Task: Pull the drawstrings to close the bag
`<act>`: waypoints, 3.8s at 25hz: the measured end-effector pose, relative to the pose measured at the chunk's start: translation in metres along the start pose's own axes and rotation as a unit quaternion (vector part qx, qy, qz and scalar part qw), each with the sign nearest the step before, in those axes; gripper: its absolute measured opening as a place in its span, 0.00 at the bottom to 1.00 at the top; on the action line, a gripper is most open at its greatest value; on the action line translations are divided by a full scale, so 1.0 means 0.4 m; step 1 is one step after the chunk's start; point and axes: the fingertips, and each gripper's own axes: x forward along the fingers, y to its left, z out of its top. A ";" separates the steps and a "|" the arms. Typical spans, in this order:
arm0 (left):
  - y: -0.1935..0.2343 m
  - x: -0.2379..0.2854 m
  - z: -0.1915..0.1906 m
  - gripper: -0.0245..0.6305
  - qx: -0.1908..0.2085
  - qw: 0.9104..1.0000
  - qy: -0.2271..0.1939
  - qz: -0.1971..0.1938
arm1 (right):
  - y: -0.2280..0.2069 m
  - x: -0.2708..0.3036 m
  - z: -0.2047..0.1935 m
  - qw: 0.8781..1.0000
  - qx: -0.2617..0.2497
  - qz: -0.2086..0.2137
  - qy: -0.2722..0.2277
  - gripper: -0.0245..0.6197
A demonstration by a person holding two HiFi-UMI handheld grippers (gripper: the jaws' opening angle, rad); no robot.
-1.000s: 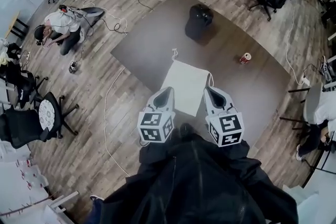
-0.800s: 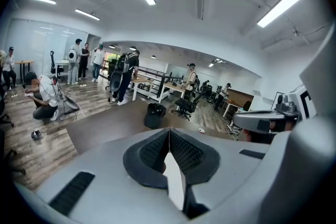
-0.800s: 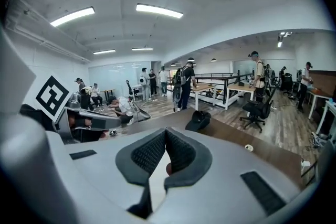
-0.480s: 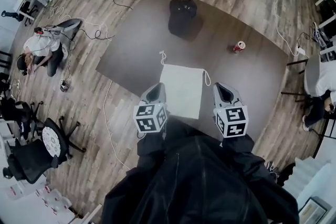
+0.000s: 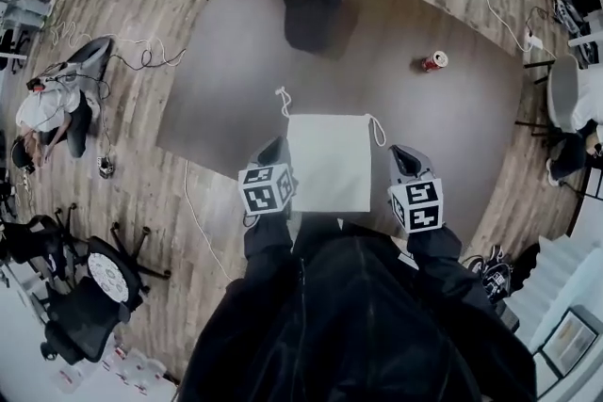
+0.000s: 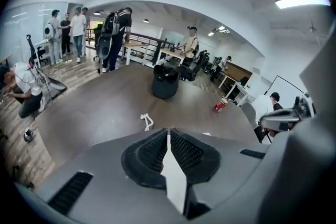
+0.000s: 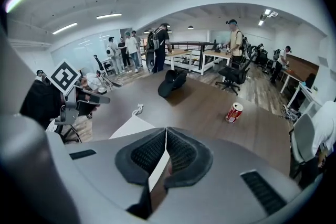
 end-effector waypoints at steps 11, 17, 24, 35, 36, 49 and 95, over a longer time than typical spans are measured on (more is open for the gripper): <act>0.103 0.275 -0.038 0.12 0.024 0.996 0.080 -0.010 | -0.118 0.263 -0.172 0.994 0.016 -0.009 0.107 0.08; 0.134 0.350 -0.057 0.24 0.030 0.993 0.111 -0.012 | -0.144 0.375 -0.227 0.989 0.018 -0.001 0.144 0.15; 0.133 0.416 -0.059 0.26 0.044 0.989 0.142 -0.022 | -0.158 0.439 -0.253 0.982 0.007 0.013 0.189 0.25; 0.155 0.440 -0.064 0.26 0.066 0.984 0.163 0.012 | -0.136 0.484 -0.273 0.971 -0.018 0.023 0.239 0.22; 0.156 0.438 -0.064 0.26 0.070 0.984 0.164 0.013 | -0.132 0.484 -0.272 0.971 -0.014 0.025 0.238 0.19; 0.167 0.440 -0.076 0.12 0.134 0.976 0.167 0.041 | -0.117 0.490 -0.270 0.976 0.009 -0.001 0.216 0.10; -0.215 -0.516 0.267 0.09 0.070 0.964 -0.243 0.085 | -0.048 -0.468 0.173 0.972 -0.061 -0.107 -0.199 0.09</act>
